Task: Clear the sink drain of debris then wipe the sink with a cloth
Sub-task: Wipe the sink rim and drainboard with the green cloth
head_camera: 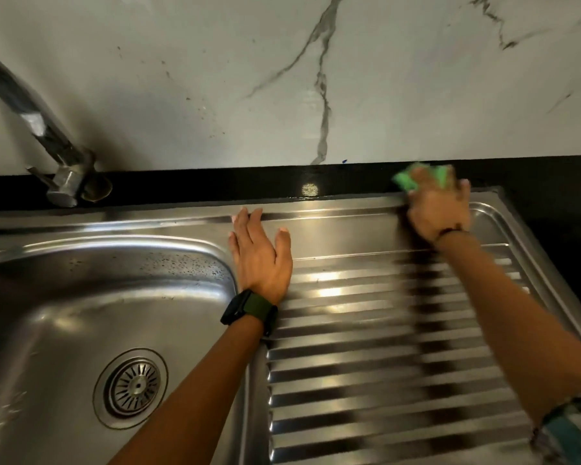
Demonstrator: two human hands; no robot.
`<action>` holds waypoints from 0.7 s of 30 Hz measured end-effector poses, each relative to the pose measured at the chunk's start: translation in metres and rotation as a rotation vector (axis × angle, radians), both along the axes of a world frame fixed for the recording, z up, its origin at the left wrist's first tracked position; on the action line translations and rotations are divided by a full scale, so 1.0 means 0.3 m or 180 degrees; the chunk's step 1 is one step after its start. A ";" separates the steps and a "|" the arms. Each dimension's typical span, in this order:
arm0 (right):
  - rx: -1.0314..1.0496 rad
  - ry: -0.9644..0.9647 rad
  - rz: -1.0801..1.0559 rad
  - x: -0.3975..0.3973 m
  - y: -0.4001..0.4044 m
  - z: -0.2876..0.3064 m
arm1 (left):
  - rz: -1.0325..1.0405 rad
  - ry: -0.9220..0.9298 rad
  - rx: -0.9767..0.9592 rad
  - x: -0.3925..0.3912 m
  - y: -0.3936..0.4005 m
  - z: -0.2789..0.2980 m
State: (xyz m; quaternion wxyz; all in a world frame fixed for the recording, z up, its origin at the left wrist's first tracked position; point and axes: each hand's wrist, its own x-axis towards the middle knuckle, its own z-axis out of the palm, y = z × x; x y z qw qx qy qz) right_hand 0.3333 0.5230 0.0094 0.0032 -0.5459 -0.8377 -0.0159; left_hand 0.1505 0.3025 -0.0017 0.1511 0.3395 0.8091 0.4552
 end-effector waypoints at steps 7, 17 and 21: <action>-0.0093 0.0797 -0.1061 0.049 0.054 -0.001 | -0.0109 -0.0462 0.0356 0.012 0.005 0.023; -0.0511 0.0473 0.1573 -0.549 -0.421 -0.031 | -0.0161 -0.0867 0.0895 0.011 0.019 0.002; -0.0821 0.0460 0.1993 -0.375 -0.443 -0.023 | -0.0372 -0.0366 0.0742 0.031 -0.015 0.001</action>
